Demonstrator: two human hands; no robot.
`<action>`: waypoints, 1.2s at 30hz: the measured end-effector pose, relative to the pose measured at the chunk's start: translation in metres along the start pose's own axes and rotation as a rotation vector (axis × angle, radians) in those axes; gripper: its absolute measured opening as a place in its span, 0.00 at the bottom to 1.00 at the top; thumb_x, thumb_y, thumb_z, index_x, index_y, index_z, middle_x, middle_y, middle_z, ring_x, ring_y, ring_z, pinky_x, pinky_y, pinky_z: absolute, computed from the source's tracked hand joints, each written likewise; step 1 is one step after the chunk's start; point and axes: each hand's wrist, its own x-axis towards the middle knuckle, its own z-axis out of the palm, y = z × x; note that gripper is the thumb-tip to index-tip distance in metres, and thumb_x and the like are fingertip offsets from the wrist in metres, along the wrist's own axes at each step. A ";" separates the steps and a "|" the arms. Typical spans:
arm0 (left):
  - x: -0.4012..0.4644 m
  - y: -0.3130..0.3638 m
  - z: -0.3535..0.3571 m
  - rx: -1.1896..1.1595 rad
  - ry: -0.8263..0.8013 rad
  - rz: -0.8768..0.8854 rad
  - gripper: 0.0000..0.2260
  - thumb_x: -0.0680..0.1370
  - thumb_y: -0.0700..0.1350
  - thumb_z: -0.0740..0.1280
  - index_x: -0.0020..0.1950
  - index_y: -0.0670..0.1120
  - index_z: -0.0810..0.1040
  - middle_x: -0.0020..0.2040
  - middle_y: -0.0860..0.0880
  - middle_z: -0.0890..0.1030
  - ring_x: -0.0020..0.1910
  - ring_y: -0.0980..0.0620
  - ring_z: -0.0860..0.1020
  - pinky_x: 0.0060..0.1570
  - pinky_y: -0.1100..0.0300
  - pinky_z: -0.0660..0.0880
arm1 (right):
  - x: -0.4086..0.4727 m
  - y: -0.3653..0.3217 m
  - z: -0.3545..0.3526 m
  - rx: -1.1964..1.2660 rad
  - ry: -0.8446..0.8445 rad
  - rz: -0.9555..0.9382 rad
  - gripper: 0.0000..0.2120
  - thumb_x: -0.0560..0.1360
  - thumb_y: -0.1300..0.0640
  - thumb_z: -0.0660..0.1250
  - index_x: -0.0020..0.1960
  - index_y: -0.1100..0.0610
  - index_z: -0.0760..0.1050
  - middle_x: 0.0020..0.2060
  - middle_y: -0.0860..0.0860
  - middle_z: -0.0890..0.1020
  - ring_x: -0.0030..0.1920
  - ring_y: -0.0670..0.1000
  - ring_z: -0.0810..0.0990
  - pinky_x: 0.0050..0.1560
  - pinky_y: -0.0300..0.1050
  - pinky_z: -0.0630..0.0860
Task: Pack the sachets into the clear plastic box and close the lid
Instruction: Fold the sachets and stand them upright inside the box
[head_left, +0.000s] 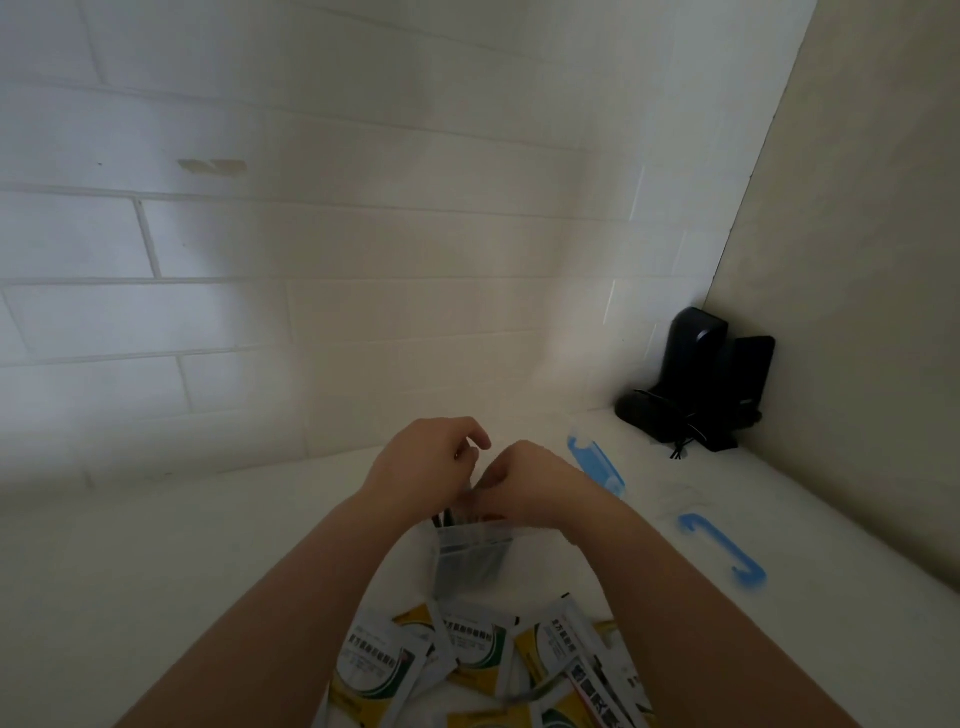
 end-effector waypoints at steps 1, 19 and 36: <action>0.000 0.000 0.000 0.012 -0.006 -0.002 0.11 0.75 0.42 0.59 0.51 0.52 0.78 0.42 0.50 0.83 0.39 0.53 0.77 0.41 0.58 0.74 | 0.001 0.001 -0.001 0.053 0.021 0.014 0.11 0.68 0.52 0.71 0.39 0.60 0.79 0.28 0.50 0.75 0.29 0.46 0.71 0.29 0.37 0.66; 0.004 0.009 -0.009 0.176 -0.332 -0.003 0.08 0.71 0.49 0.69 0.48 0.51 0.82 0.48 0.52 0.83 0.47 0.53 0.79 0.48 0.56 0.76 | 0.004 0.010 -0.011 0.484 0.139 0.123 0.05 0.71 0.62 0.65 0.47 0.57 0.76 0.34 0.52 0.79 0.32 0.47 0.74 0.31 0.37 0.70; -0.022 0.008 -0.017 -0.015 -0.154 0.328 0.06 0.70 0.42 0.71 0.41 0.53 0.83 0.40 0.54 0.85 0.39 0.59 0.80 0.46 0.64 0.76 | 0.018 0.005 -0.026 0.326 -0.165 0.155 0.05 0.71 0.61 0.67 0.44 0.60 0.81 0.32 0.53 0.82 0.25 0.45 0.80 0.26 0.34 0.76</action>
